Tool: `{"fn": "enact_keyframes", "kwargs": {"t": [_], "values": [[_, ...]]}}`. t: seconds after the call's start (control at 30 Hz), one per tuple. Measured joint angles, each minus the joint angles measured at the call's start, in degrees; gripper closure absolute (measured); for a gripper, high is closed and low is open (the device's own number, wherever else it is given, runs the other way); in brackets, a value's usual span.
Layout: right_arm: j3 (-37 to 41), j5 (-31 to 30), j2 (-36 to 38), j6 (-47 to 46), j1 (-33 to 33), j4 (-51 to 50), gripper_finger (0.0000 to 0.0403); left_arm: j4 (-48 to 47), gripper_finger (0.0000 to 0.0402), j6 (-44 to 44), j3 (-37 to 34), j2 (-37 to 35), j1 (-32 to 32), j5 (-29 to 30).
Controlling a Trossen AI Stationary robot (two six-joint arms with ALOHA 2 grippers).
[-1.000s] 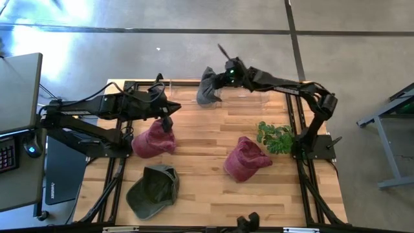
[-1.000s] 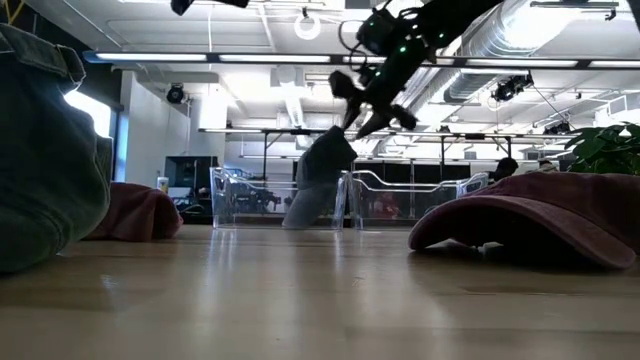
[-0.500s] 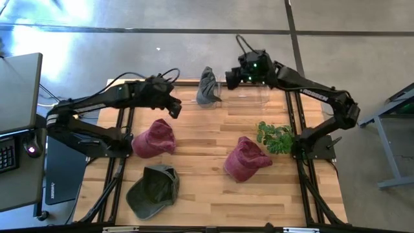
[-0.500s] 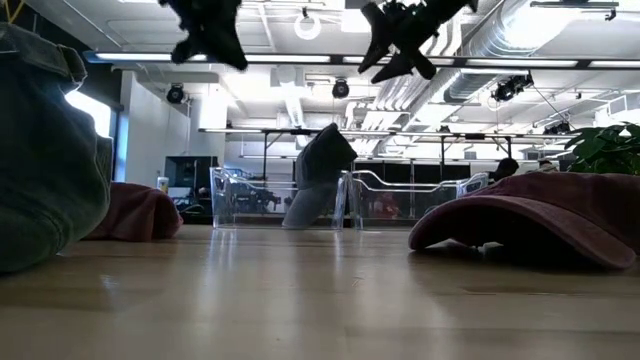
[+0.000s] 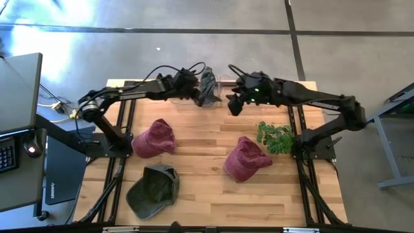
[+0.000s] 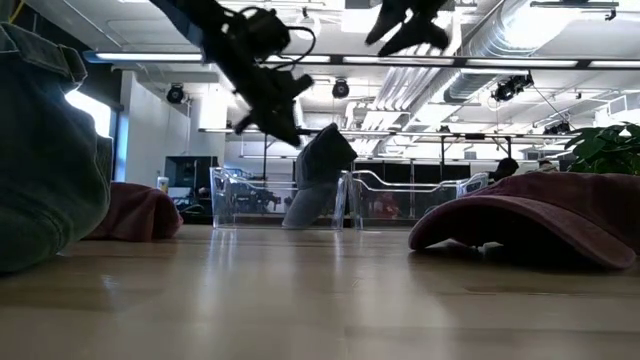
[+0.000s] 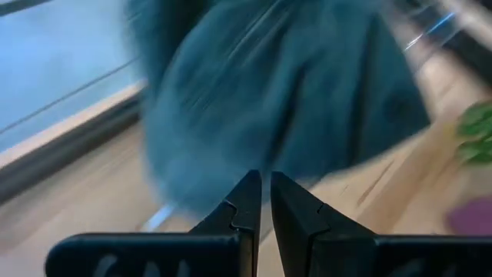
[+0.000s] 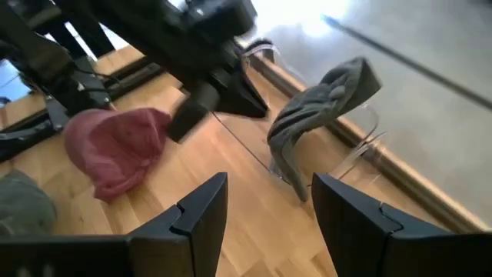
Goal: Pick & Place hat
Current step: Put the right gray cap into the left transparent bin, then put the right red cap into the right transparent bin
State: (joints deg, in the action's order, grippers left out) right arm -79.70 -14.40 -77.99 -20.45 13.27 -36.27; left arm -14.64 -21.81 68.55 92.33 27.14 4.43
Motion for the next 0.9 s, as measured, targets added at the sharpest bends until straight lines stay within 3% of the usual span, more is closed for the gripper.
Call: {"fn": "enact_keyframes", "kwargs": {"t": [0.2, 0.43, 0.57, 0.7, 0.9], "values": [[0.0, -5.18, 5.91, 0.03, -3.47, -4.23, 0.0217, 15.24, 0.0374, 0.62, 0.0, 6.62, -0.15, -2.99], [-0.02, -9.32, 9.96, 0.01, -5.45, -10.81, 0.0217, 17.95, 0.0374, -1.24, 0.56, 7.98, -0.13, -3.77], [-0.02, -9.76, 10.22, 0.01, -5.55, -13.8, 0.0217, 14.06, 0.0374, -0.45, 3.94, 5.49, -0.15, -5.75], [-0.02, -8.92, 9.24, 0.01, -5.4, -15.41, 0.0217, 3.91, 0.0374, 3.37, 9.74, 2.57, -1.28, -7.09], [-0.02, 1.79, 6.59, -0.43, -5.4, -15.47, 0.0217, -18.65, 0.0374, 10.57, 20.7, 0.39, -6.02, -5.94]]}}
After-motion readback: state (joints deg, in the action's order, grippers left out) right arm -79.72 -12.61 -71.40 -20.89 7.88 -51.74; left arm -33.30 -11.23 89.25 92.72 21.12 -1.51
